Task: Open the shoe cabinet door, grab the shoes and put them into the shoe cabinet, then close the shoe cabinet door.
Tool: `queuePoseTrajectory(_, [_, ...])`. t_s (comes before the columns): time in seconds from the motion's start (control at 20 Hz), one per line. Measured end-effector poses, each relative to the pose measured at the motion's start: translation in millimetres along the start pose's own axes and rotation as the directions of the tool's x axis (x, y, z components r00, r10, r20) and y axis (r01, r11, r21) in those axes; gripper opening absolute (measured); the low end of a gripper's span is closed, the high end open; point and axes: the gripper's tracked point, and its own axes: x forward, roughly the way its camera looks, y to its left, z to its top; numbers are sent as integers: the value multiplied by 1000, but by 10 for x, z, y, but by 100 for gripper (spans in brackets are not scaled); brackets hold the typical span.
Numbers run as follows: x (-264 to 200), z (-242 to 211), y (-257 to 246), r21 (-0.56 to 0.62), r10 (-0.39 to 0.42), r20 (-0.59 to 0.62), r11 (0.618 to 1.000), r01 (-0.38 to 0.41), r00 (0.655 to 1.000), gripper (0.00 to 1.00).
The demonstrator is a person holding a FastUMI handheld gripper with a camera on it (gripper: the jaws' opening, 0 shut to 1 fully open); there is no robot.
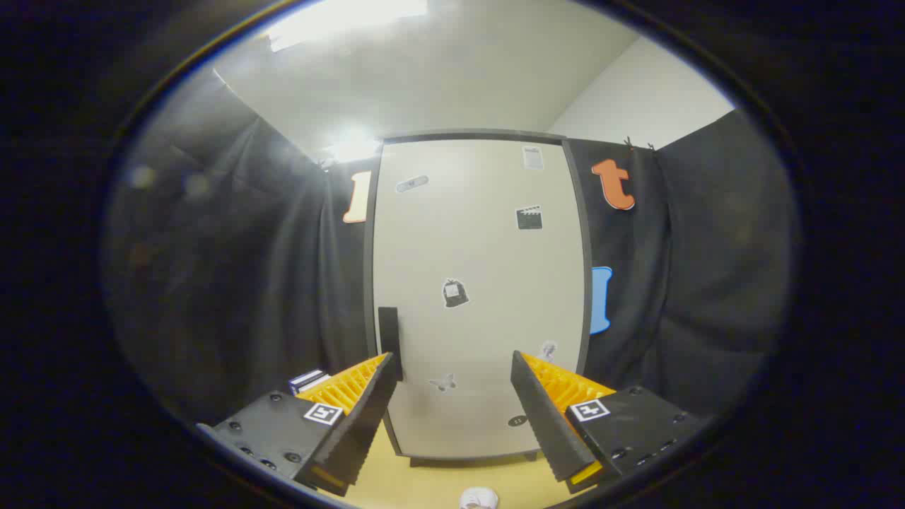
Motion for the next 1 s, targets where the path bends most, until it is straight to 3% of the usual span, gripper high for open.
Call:
queuePoseTrajectory(0.15, [-55, -47, -113, 63, 3, -39, 998, 0, 999, 100])
queuePoseTrajectory(0.35, [57, -121, -114, 45, 3, -48, 999, -1, 999, 98])
queuePoseTrajectory(0.65, [438, -252, 153, -4, 11, -53, 1000, -11, 999, 98])
queuePoseTrajectory(1.0, [1053, -416, 548, 48, 36, -57, 998, -33, 998, 98])
